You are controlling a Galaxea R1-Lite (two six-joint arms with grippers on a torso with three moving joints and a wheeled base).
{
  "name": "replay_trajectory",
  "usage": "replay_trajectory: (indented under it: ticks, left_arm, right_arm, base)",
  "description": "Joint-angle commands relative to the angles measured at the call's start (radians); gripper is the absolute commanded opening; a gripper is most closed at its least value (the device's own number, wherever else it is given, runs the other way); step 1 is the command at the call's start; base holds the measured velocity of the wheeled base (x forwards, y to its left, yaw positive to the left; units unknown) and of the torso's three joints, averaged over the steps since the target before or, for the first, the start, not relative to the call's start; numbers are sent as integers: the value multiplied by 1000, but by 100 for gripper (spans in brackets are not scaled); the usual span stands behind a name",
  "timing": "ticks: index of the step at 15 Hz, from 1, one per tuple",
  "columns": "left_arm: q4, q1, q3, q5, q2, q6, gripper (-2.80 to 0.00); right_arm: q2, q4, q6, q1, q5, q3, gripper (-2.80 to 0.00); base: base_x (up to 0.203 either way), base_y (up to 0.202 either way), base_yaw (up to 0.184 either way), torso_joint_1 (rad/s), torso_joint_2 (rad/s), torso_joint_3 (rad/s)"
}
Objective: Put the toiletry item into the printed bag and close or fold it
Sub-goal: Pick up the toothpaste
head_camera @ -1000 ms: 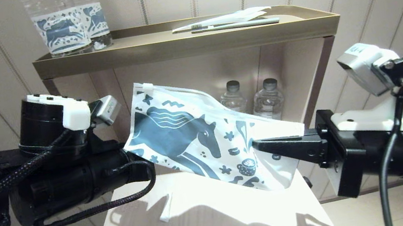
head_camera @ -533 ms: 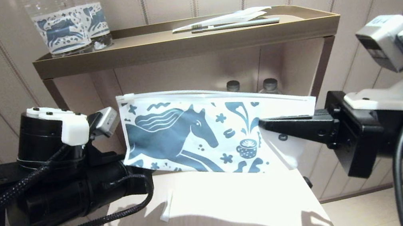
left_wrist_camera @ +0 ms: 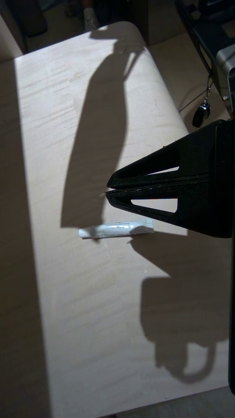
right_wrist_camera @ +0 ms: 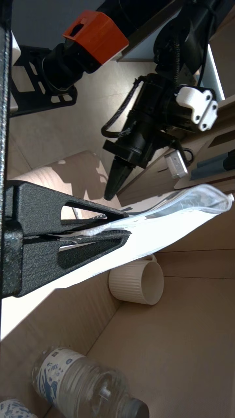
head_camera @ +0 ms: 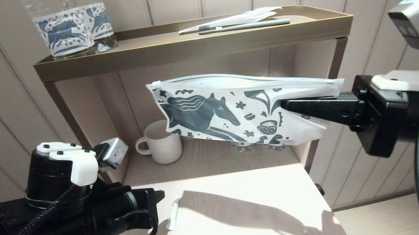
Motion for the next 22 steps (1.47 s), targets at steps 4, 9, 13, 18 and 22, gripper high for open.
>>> replay_trajectory:
  ticks: [4, 9, 13, 18, 22]
  left_arm:
    - [40, 1, 15, 28, 11, 12, 0]
    - [312, -24, -133, 95, 65, 29, 0]
    - [351, -65, -150, 190, 139, 17, 0]
    - [356, -74, -184, 205, 205, 9, 0]
    - [399, -74, -197, 252, 230, 19, 0]
  right_arm:
    - [3, -7, -1, -23, 4, -4, -280]
    - [6, -5, -1, -64, 29, -8, -280]
    - [9, -4, 0, -72, 43, -7, -280]
    - [9, -4, 0, -74, 50, -8, -280]
    - [12, -4, 2, -72, 51, -8, -280]
  base:
    - [0, 0, 0, 0, 0, 0]
    - [0, 0, 0, 0, 0, 0]
    - [0, 0, 0, 0, 0, 0]
    - [0, 0, 0, 0, 0, 0]
    - [0, 0, 0, 0, 0, 0]
